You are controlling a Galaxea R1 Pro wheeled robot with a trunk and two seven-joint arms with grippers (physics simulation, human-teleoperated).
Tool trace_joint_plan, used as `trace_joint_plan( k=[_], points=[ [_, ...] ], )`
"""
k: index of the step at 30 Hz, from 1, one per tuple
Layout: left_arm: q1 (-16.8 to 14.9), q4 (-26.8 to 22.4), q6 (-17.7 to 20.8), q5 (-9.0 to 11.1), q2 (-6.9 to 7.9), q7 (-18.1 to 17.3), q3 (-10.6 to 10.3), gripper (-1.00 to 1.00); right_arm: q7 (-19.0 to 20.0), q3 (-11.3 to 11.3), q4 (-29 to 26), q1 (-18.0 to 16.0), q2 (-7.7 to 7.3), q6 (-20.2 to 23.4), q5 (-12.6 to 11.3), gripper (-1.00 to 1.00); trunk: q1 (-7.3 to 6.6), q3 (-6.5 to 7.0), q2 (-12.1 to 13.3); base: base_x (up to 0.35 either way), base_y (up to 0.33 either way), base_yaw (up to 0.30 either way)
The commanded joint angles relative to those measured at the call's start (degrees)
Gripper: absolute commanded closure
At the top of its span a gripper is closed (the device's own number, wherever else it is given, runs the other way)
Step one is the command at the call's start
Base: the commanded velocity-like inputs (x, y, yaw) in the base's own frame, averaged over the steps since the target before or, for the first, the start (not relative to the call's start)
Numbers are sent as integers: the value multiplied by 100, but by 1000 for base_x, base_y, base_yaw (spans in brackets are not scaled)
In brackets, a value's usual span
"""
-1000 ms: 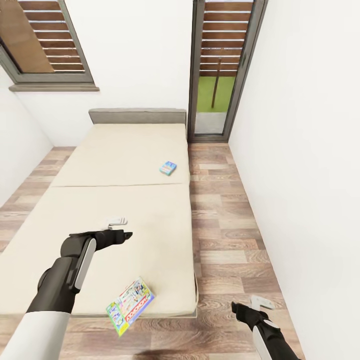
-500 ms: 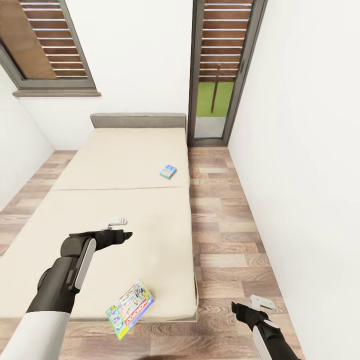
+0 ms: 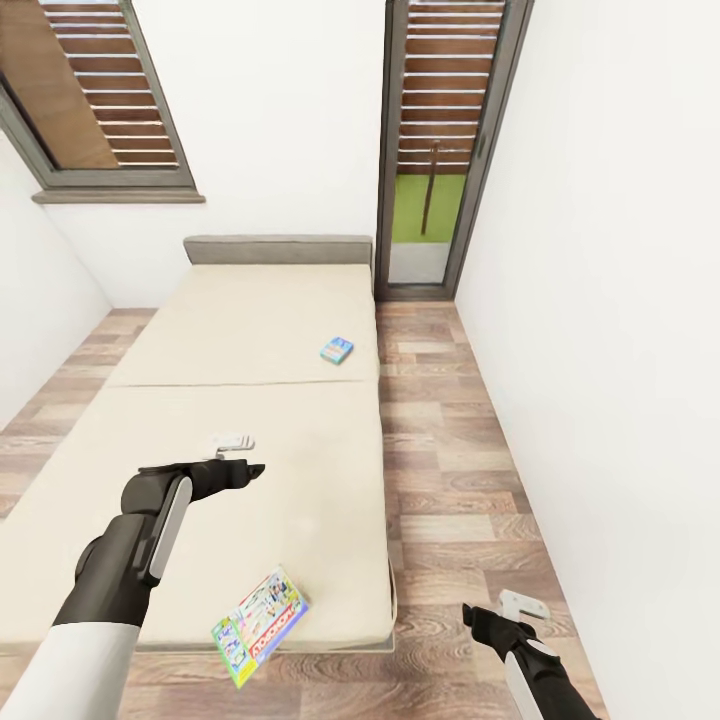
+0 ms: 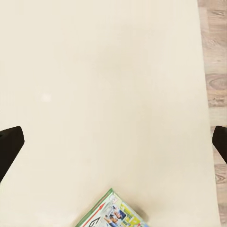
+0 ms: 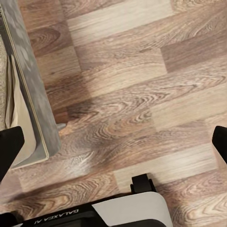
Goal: Put all the toys in the child's room - the three board games (two on the bed and one on the table), the two jigsaw puzzles on the table, and the tennis ball on the table - inside the toy box on the table in the child's room.
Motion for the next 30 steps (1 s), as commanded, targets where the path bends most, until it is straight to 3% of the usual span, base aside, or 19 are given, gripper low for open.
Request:
trace_joint_plan(
  k=[1,30],
  points=[
    [-4,-4,32,34,0,3,5,-100,-19,-8,-13,-1,4,30,-47,-100,3,0,-10,0,0,0],
    [3,-4,32,34,-8,3,4,-100,-19,-8,-13,-1,5,30,-47,-100,3,269,-10,0,0,0]
  ],
)
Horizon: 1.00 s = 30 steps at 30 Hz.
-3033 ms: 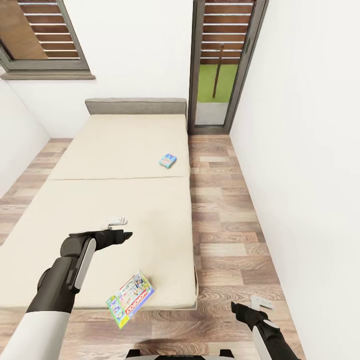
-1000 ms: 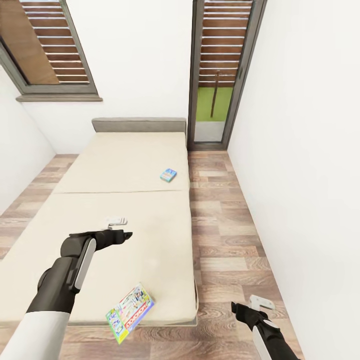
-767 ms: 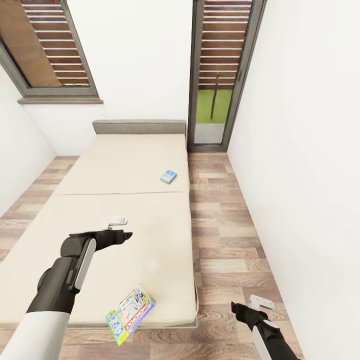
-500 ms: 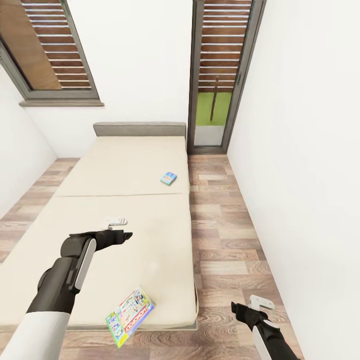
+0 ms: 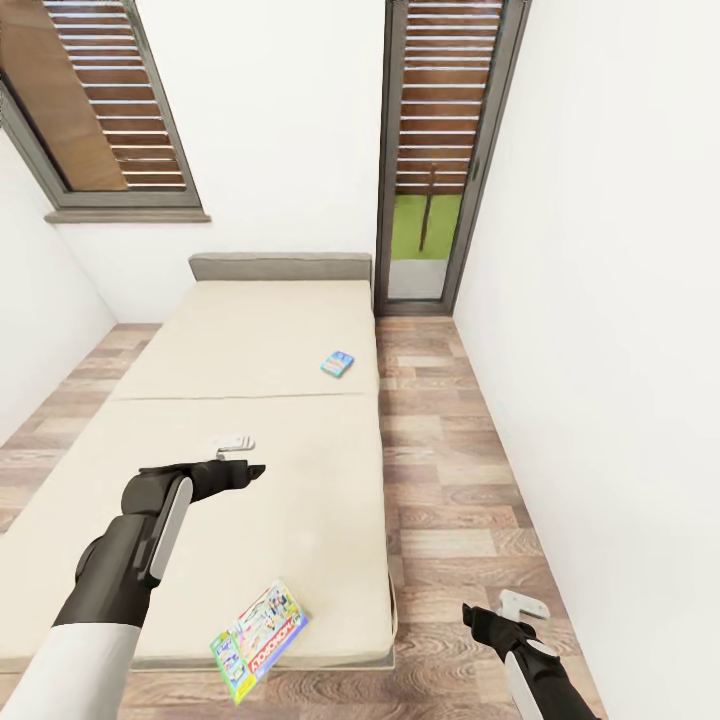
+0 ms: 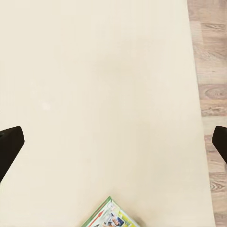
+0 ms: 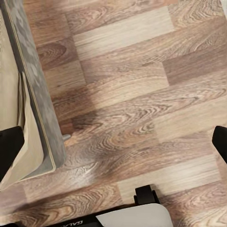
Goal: Put all the toys in the child's room - the three board games (two on the bed and one on the table), the two jigsaw puzzles on the table, and the tennis ball on the table - inside the toy box on the table in the child's room.
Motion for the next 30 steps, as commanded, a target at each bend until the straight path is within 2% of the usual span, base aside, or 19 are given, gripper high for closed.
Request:
trace_joint_plan(
  k=[1,30],
  points=[
    [-4,-4,32,34,0,3,6,-100,-19,-10,-13,-2,4,30,-47,-100,3,0,-10,0,0,0],
    [-4,-4,32,34,0,3,-2,-100,-23,-9,-13,-2,4,30,-47,-100,3,268,-10,0,0,0]
  ],
)
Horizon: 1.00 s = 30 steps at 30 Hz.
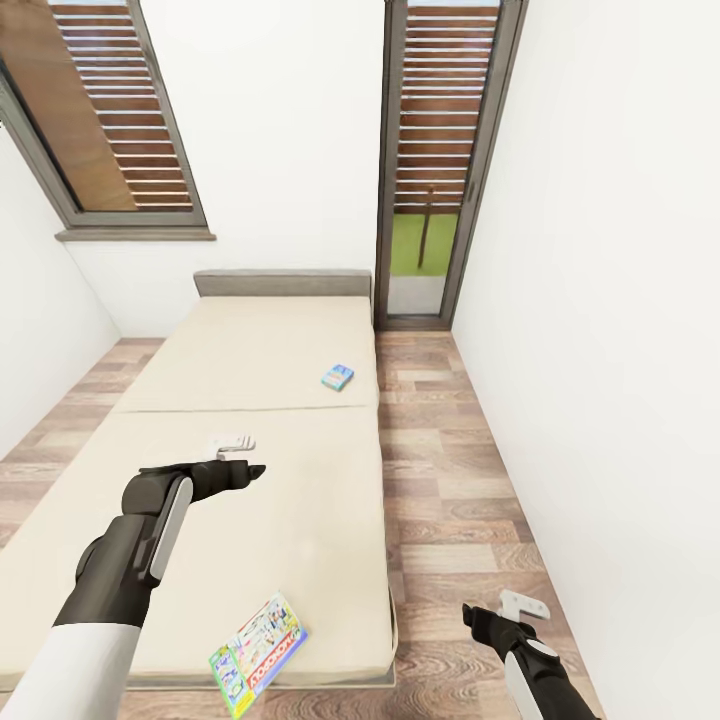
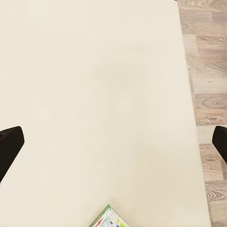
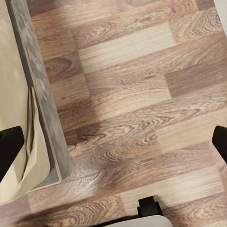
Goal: Put all the toys in the child's room - the three board games (two on the bed and one on the table), the two jigsaw puzzles on the table, and the tennis ball on the table - inside the toy box on the table in the child's room.
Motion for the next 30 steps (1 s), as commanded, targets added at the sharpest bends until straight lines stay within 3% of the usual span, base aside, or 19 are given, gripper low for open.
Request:
trace_joint_plan(
  k=[1,30],
  points=[
    [-5,-4,32,34,0,3,5,-100,-20,-8,-13,-2,4,30,-47,-100,4,-1,-10,0,0,0],
    [-5,-4,32,34,0,3,5,-100,-17,-7,-4,-2,4,30,-56,-100,4,267,-10,0,0,0]
  ],
)
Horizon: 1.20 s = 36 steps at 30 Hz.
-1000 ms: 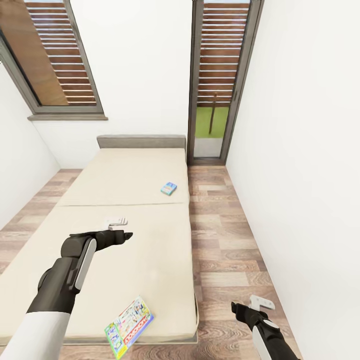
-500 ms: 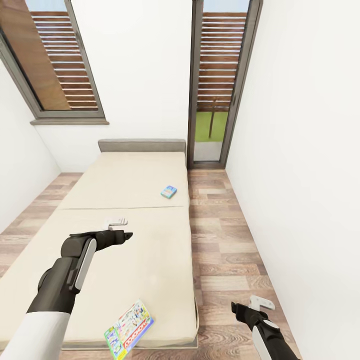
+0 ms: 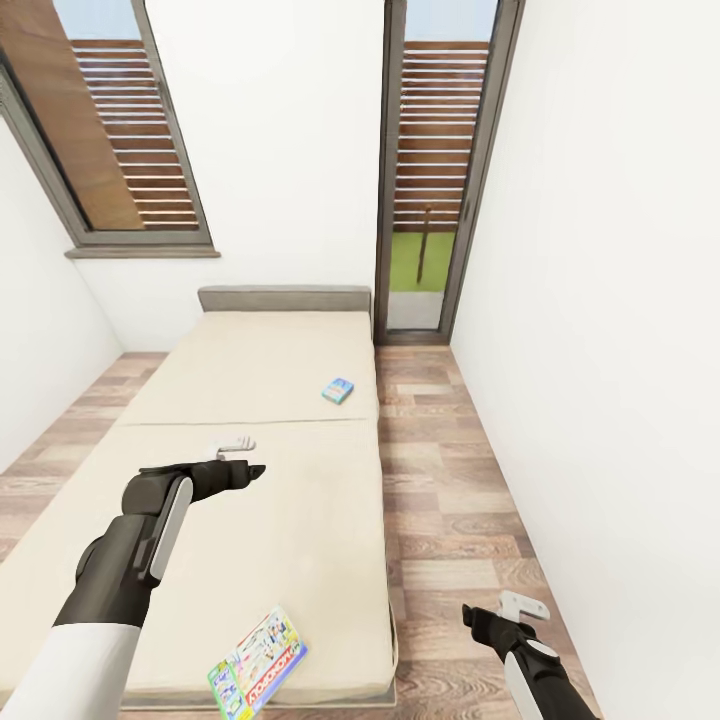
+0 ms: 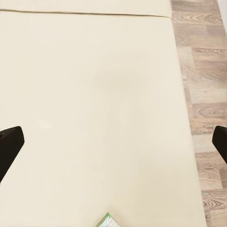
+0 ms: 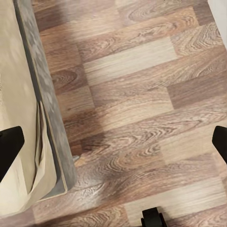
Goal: Put all the toys in the child's room - the three board games (two on the bed and one on the table), the two jigsaw puzzles on the table, and the tennis ball on the table - inside the toy box on the table in the child's room.
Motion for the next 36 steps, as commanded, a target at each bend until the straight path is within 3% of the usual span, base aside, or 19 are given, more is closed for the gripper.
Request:
trace_joint_plan(
  k=[1,36],
  points=[
    [-5,-4,32,34,0,3,5,-100,-21,-8,-12,-2,4,30,-48,-100,4,-1,-11,0,0,0],
    [14,-4,35,32,0,3,1,-100,-26,-17,-13,-2,4,36,-48,-100,4,322,-11,0,0,0]
  ],
)
